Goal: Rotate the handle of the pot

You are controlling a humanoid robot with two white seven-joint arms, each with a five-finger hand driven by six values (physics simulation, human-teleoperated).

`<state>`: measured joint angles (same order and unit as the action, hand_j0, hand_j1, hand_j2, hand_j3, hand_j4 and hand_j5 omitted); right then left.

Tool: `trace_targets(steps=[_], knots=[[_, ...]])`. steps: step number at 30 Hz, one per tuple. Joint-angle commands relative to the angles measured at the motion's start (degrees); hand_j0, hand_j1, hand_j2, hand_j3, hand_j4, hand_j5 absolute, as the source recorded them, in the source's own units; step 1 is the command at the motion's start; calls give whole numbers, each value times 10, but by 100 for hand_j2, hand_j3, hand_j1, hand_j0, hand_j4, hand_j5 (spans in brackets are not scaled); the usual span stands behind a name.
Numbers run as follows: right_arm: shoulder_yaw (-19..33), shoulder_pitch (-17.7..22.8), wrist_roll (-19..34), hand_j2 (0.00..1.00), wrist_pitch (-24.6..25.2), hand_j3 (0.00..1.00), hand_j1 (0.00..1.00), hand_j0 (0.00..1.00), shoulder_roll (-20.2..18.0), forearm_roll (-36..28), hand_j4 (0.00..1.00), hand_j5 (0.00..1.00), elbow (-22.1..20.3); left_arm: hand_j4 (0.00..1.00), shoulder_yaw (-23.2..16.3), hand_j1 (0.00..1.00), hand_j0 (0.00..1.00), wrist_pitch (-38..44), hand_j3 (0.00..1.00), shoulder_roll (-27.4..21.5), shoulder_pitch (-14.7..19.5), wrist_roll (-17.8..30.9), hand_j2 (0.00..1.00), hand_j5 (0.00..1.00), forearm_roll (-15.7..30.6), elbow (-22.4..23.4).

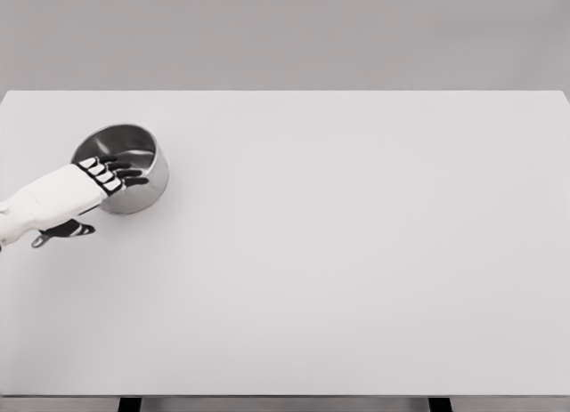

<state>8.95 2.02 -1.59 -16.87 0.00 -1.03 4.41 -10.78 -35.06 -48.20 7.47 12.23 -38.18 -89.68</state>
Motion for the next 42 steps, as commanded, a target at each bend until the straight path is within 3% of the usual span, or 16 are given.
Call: trace_targets(steps=[1, 16, 34, 42], knots=[[0, 0, 0, 100, 0, 100, 100, 100, 0, 0, 100, 100, 0, 100, 12, 100, 100, 1, 100, -5, 0, 0, 100, 100, 3, 2], [0, 0, 0, 100, 0, 100, 100, 100, 0, 0, 100, 100, 0, 100, 37, 100, 100, 1, 100, -20, 2, 0, 100, 100, 0, 36], [0, 0, 0, 100, 0, 100, 100, 100, 0, 0, 100, 100, 0, 100, 63, 100, 100, 1, 100, -20, 11, -1, 100, 100, -38, 93], [0, 0, 0, 100, 0, 100, 100, 100, 0, 0, 100, 100, 0, 100, 63, 100, 100, 1, 100, -12, 39, 0, 100, 100, -52, 129]])
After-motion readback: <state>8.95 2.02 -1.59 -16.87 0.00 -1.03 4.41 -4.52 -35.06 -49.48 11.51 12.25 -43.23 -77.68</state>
